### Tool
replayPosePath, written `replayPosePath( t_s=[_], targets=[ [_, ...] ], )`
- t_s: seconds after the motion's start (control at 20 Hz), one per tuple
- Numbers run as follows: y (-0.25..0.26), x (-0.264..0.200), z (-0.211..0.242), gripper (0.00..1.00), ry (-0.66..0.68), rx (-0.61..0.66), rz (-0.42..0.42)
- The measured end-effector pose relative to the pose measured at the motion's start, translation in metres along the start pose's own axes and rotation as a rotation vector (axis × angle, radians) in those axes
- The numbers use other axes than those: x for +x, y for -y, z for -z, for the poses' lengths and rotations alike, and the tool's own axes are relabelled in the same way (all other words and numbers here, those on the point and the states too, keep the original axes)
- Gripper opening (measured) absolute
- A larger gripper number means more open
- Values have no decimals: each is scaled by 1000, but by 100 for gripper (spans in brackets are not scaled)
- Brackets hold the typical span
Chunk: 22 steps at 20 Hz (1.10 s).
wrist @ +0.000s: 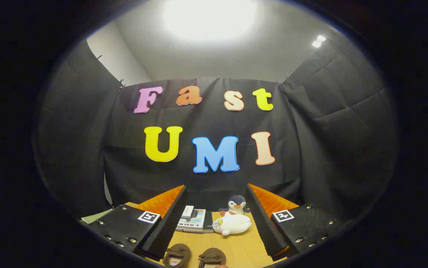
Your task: Open the storage box then place both shoes into the box .Put the left shoe in first, then the right shoe, with the right side of both shoes facing outward in a uniform manner.
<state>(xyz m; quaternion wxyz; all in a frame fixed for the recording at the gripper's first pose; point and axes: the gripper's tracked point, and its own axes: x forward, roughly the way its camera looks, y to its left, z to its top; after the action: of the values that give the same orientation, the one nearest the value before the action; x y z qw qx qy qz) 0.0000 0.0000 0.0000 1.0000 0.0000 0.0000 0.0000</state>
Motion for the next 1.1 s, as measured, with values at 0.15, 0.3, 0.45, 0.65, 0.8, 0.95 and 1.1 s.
replayPosePath(
  t_s=[0.15, 0.3, 0.45, 0.65, 0.8, 0.95, 1.1],
  targets=[
    [-4, 0, -2, 95, 4, -4, -7],
    [-8, -1, -4, 94, 5, -14, -13],
    [-11, -1, -5, 94, 8, -19, -17],
    [-12, -2, -7, 94, 14, -21, -18],
    [-13, -3, -8, 94, 17, -18, -20],
    [-15, -3, -7, 94, 19, -9, -24],
    [-17, -5, -5, 95, 20, 2, -27]
  ],
)
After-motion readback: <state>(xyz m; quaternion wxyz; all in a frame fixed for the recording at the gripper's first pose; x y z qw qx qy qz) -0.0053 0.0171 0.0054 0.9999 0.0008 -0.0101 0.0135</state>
